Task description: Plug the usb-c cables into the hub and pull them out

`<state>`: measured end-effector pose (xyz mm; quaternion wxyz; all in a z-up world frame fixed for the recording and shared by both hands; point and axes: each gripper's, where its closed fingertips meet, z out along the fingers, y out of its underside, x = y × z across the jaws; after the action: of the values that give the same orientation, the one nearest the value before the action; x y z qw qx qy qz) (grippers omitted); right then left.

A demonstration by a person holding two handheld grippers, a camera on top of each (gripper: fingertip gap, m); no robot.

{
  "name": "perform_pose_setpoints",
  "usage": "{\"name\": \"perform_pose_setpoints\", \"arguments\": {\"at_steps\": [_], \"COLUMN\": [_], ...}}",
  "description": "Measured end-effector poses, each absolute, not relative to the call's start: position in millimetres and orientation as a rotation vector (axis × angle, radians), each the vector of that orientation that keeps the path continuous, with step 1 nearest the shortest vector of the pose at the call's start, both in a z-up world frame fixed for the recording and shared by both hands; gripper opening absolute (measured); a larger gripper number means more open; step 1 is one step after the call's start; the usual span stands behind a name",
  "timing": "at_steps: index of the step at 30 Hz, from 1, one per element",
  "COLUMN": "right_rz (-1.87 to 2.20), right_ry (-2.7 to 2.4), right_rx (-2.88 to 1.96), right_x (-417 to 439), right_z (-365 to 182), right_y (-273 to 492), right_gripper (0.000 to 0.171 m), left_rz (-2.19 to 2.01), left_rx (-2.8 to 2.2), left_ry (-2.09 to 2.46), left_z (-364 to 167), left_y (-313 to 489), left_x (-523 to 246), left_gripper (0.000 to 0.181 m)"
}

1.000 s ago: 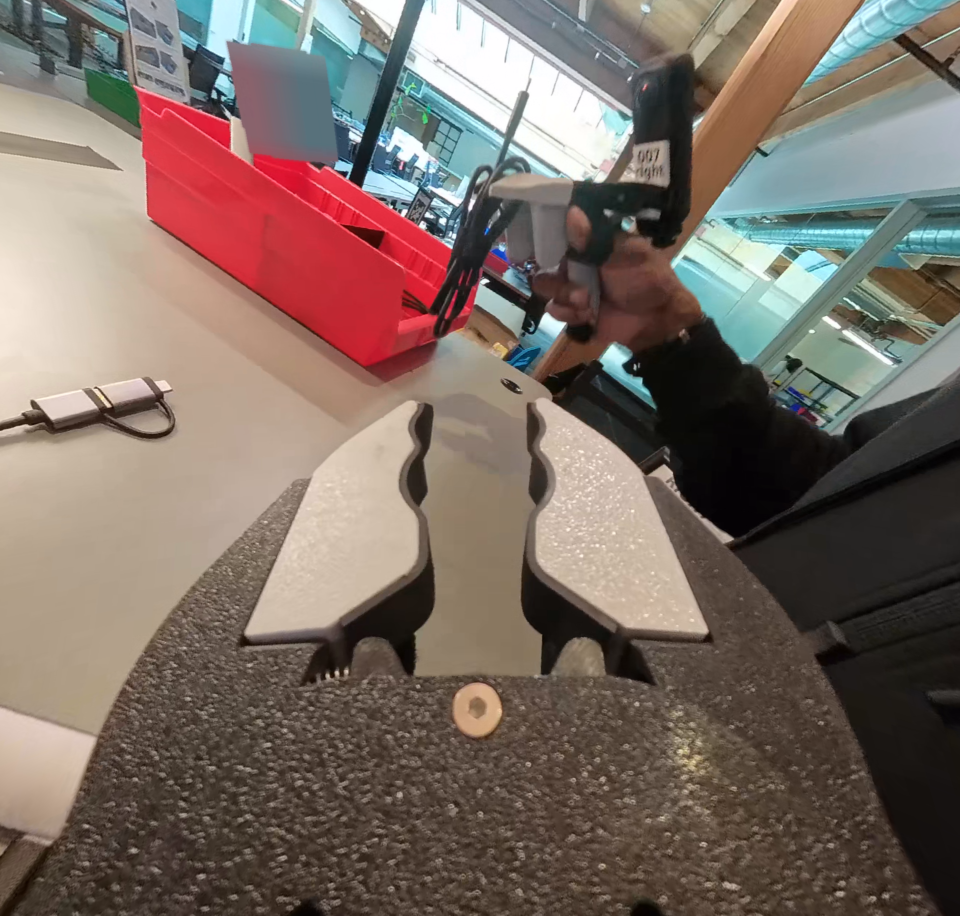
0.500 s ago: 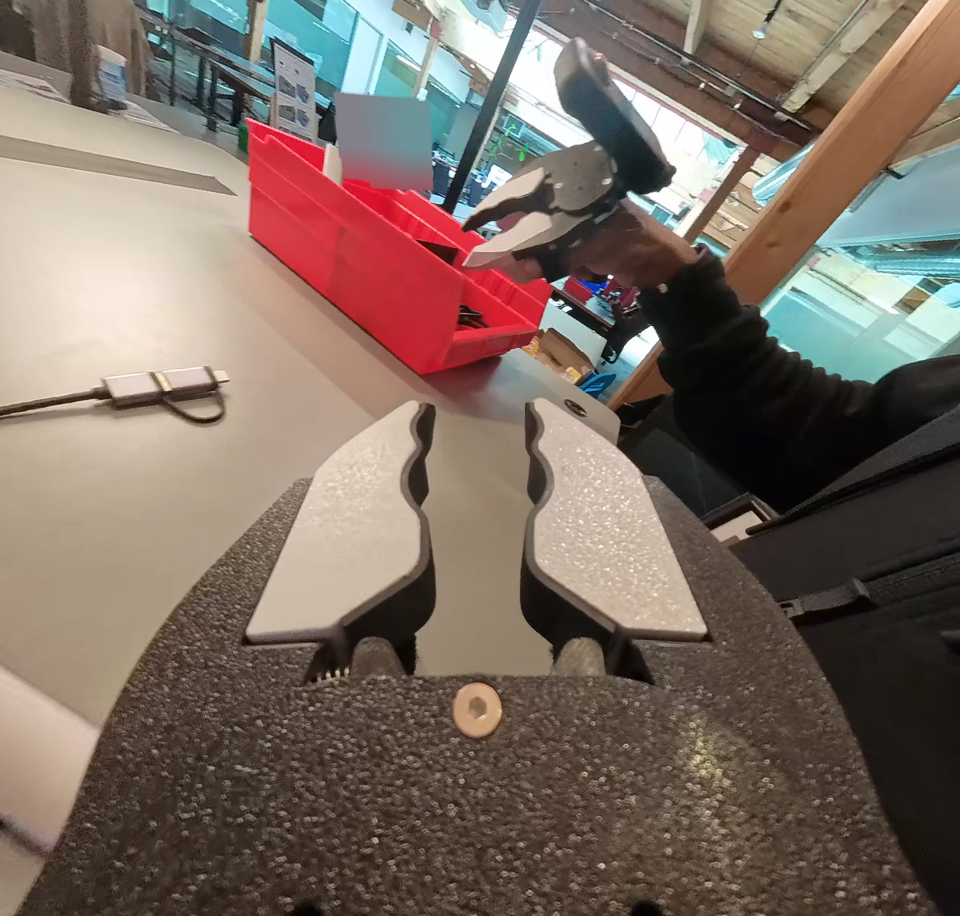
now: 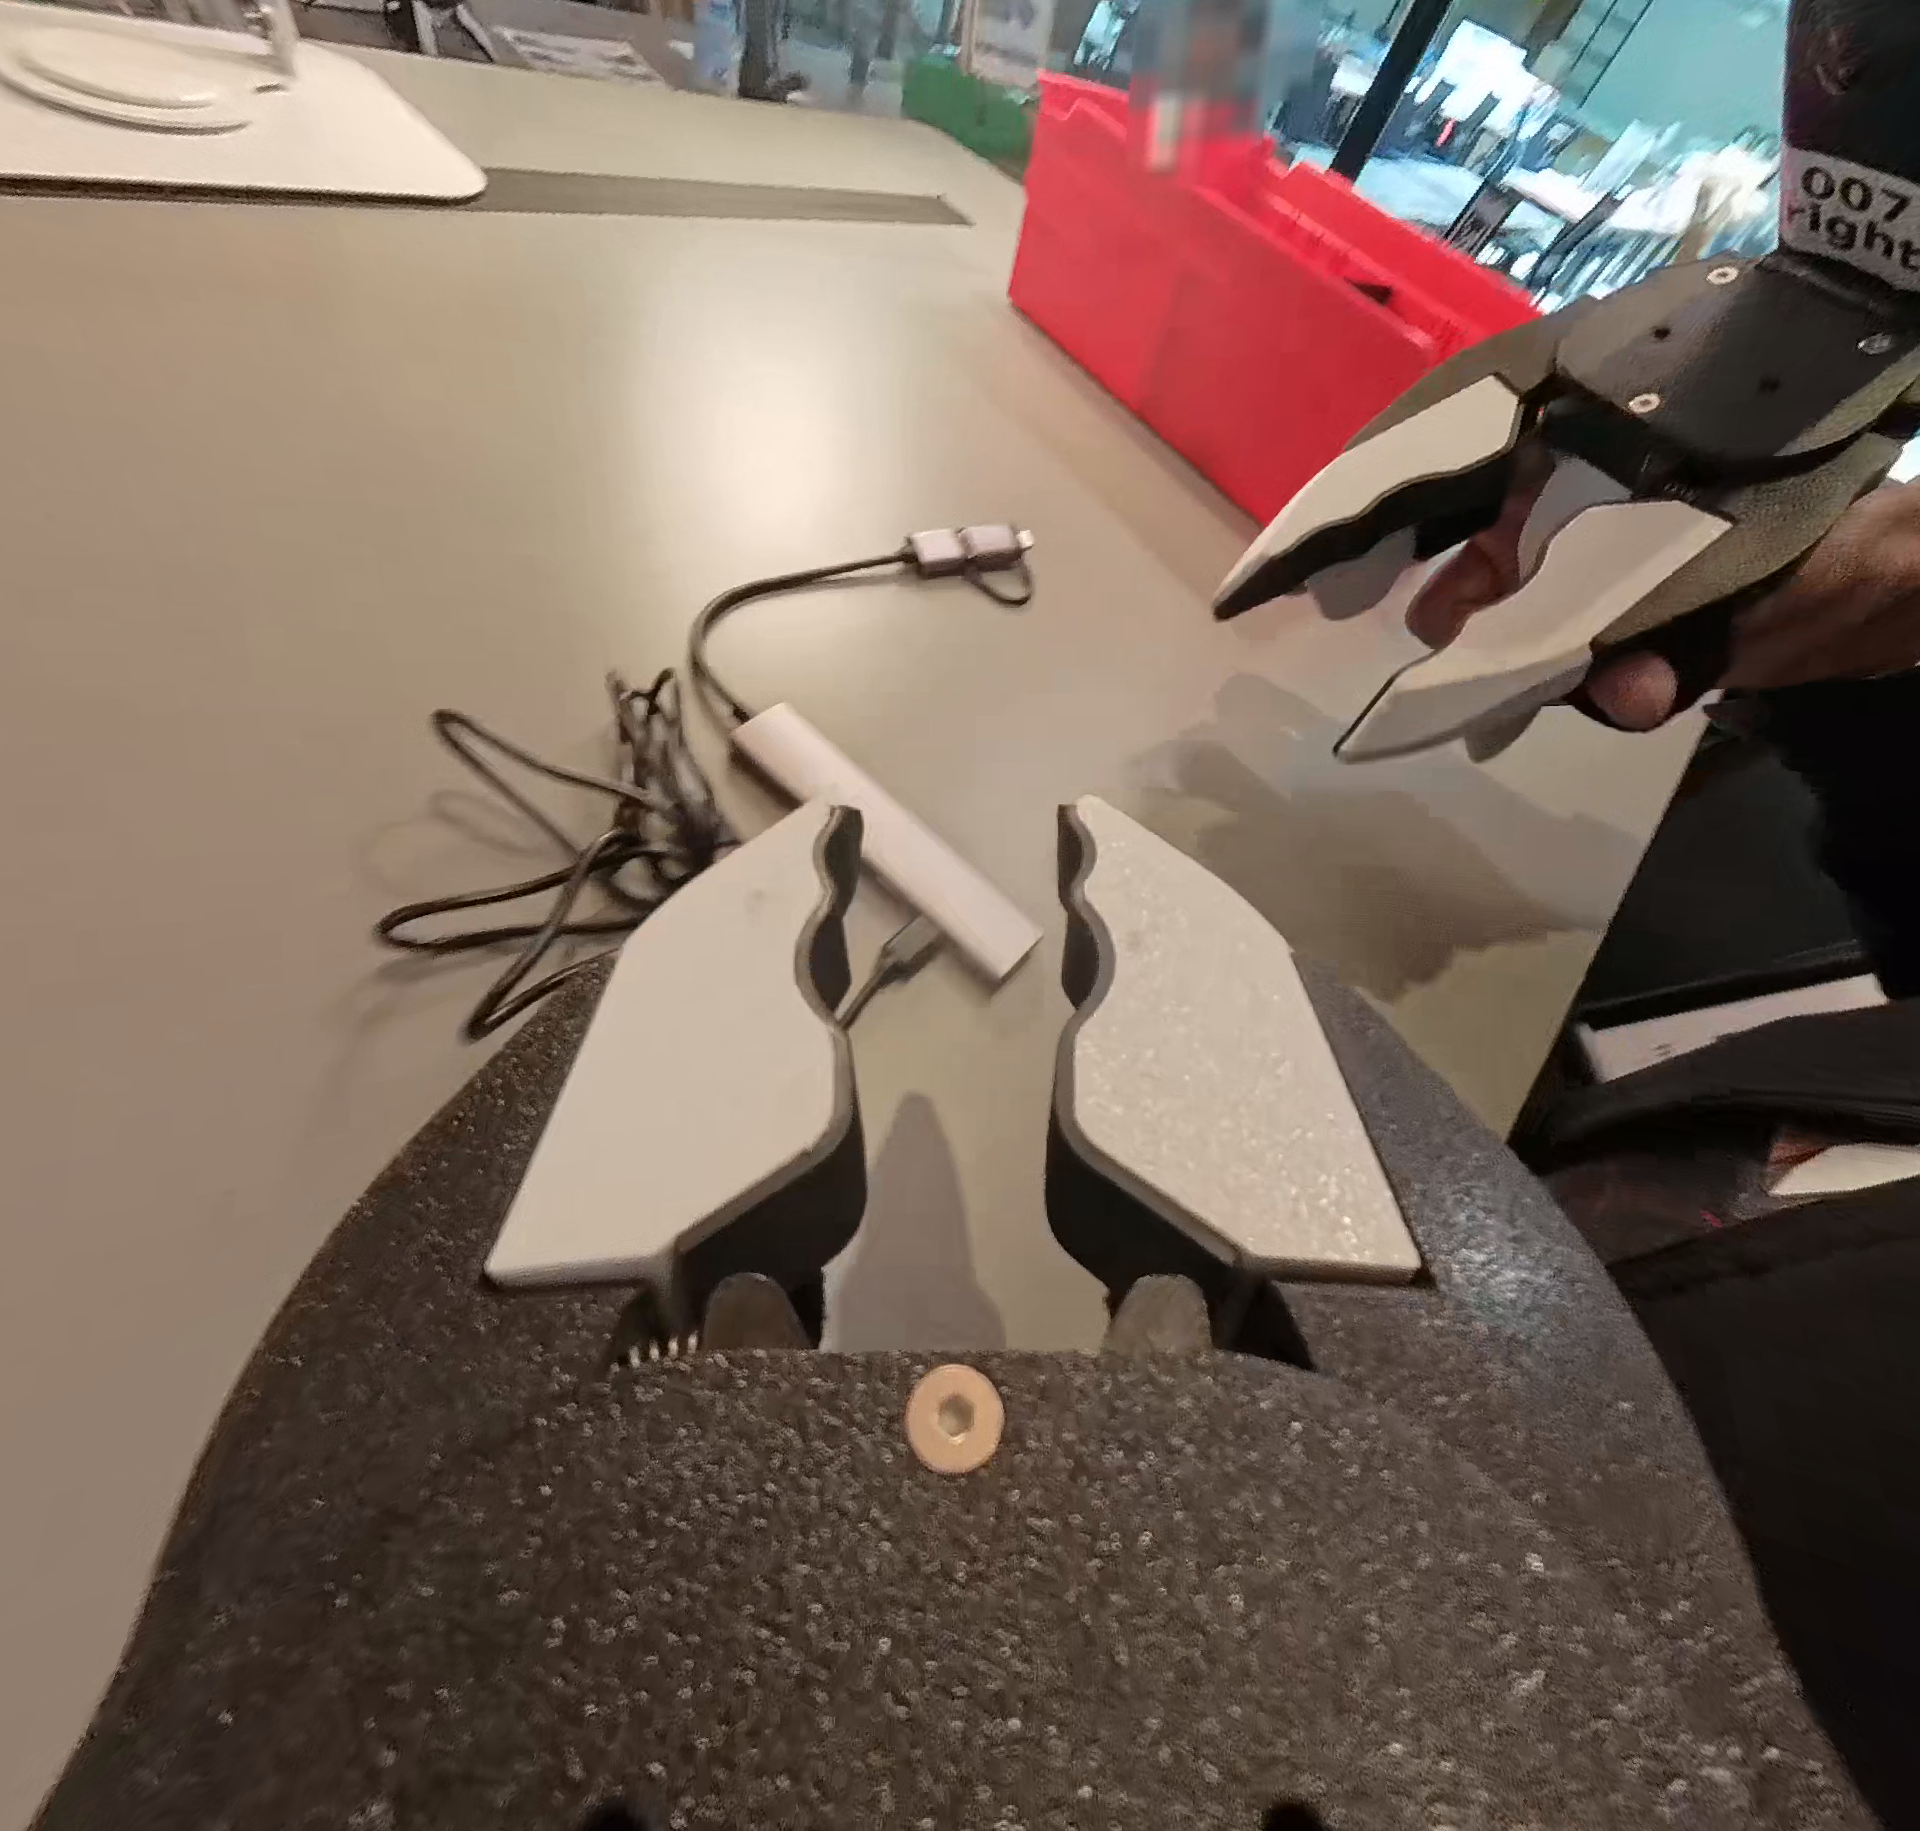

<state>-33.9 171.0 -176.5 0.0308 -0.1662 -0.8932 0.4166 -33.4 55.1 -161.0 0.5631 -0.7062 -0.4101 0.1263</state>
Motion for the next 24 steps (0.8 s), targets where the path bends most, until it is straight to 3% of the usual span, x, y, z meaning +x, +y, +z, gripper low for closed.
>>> {"name": "perform_pose_setpoints", "arguments": {"at_steps": [8, 11, 12, 18, 24], "right_rz": [1.054, 0.919, 0.911, 0.891, 1.111], "right_ry": [-2.776, -2.618, -2.588, -2.475, -2.374], "right_rx": [-0.8, -0.915, -0.968, -1.14, -1.346], "right_x": [-34, -46, -47, -42, -30], "right_z": [-234, -236, -236, -234, -211], "right_y": [83, 78, 77, 78, 74], "right_gripper": [0.071, 0.051, 0.037, 0.031, 0.03], "left_rz": [0.397, 0.392, 0.388, 0.516, 0.902], "left_rx": [-1.921, -1.98, -1.999, -2.15, -2.286], "left_ry": [-0.872, -0.805, -0.78, -0.492, -0.097], "left_z": [-189, -196, -198, -205, -217], "left_y": [14, 12, 13, 34, 54], "left_x": [-19, -15, -14, -15, -30], "left_gripper": [0.04, 0.041, 0.041, 0.039, 0.029]}}
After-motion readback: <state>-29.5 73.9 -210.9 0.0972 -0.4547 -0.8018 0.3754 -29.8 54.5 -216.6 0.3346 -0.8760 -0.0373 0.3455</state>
